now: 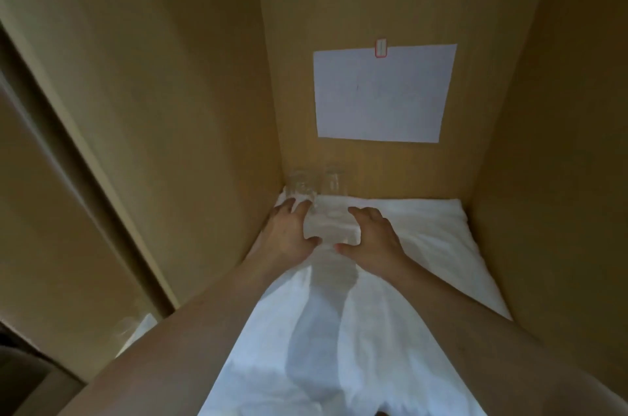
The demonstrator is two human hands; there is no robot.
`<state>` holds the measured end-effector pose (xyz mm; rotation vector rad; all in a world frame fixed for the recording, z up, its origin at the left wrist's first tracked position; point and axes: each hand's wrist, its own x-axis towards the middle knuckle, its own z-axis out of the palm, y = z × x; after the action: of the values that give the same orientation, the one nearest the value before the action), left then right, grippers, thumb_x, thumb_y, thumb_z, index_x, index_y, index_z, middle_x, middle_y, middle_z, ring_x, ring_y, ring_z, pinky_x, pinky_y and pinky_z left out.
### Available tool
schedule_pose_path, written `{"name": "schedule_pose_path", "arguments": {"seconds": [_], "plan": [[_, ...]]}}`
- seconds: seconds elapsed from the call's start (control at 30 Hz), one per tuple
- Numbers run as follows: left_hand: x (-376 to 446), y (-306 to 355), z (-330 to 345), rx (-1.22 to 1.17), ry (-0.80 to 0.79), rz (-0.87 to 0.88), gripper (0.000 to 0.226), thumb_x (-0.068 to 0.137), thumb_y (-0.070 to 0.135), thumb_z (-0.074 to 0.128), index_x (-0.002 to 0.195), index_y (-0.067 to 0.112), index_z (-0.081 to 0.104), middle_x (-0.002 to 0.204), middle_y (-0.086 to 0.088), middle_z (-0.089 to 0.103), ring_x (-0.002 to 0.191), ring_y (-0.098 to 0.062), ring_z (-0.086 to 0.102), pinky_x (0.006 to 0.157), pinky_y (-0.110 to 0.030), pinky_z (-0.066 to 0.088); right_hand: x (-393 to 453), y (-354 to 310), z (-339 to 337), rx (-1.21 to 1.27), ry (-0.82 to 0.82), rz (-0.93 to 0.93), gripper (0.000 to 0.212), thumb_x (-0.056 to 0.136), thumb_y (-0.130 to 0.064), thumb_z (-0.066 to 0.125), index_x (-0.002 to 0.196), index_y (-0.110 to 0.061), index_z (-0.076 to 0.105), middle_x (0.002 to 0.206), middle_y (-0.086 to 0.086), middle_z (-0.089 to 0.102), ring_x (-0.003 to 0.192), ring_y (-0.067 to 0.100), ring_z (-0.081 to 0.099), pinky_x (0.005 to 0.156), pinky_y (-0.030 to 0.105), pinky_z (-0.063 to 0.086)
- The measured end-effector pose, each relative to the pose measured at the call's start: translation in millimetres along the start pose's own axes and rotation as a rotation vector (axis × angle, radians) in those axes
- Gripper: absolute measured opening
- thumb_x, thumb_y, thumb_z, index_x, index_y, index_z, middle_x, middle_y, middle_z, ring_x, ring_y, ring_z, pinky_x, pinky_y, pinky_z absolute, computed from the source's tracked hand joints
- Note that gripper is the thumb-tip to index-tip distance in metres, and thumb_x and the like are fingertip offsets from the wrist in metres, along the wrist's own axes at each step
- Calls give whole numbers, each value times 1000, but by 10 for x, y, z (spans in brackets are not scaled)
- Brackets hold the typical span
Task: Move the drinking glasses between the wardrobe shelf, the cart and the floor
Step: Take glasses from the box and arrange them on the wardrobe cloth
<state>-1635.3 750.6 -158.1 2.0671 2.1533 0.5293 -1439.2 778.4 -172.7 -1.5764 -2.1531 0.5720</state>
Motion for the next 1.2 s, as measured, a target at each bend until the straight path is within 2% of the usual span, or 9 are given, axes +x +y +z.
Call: {"name": "schedule_pose_path", "arguments": {"seconds": [0.13,0.47,0.7,1.0,1.2], "plan": [[-351,-23,47,37,-44,-27,85,87,50,72,156,23,32,161,-14,30,146,-36,31,115,-48,35,-258,6,144,20,-39,13,89,83,-57,74,156,-29,31,159,2,28,143,28,32,113,42,36],[-1032,-212,370,13,-106,-26,82,87,49,73,155,24,34,162,-13,28,148,-34,25,117,-45,33,-810,0,587,-29,-134,41,90,85,-58,71,157,-26,29,161,4,26,143,30,32,114,42,35],[-1260,-534,315,2,-102,34,79,89,51,70,155,24,35,162,-9,30,148,-31,26,118,-41,30,-1092,-245,767,-69,-80,65,87,87,-56,69,157,-24,30,162,5,27,146,29,27,116,42,32],[-1922,-1232,157,-37,-138,203,73,93,48,65,155,24,34,163,-8,27,149,-28,24,119,-38,25,-1621,-1014,1250,-149,-49,153,86,87,-57,67,157,-25,29,161,4,28,144,28,31,113,37,34],[-2453,-1858,-47,-43,-158,208,67,95,45,63,153,24,37,160,-8,31,147,-29,25,118,-43,31,-1989,-1620,1718,-178,-68,183,86,88,-57,67,157,-25,29,161,4,28,144,27,31,114,37,34]]}}
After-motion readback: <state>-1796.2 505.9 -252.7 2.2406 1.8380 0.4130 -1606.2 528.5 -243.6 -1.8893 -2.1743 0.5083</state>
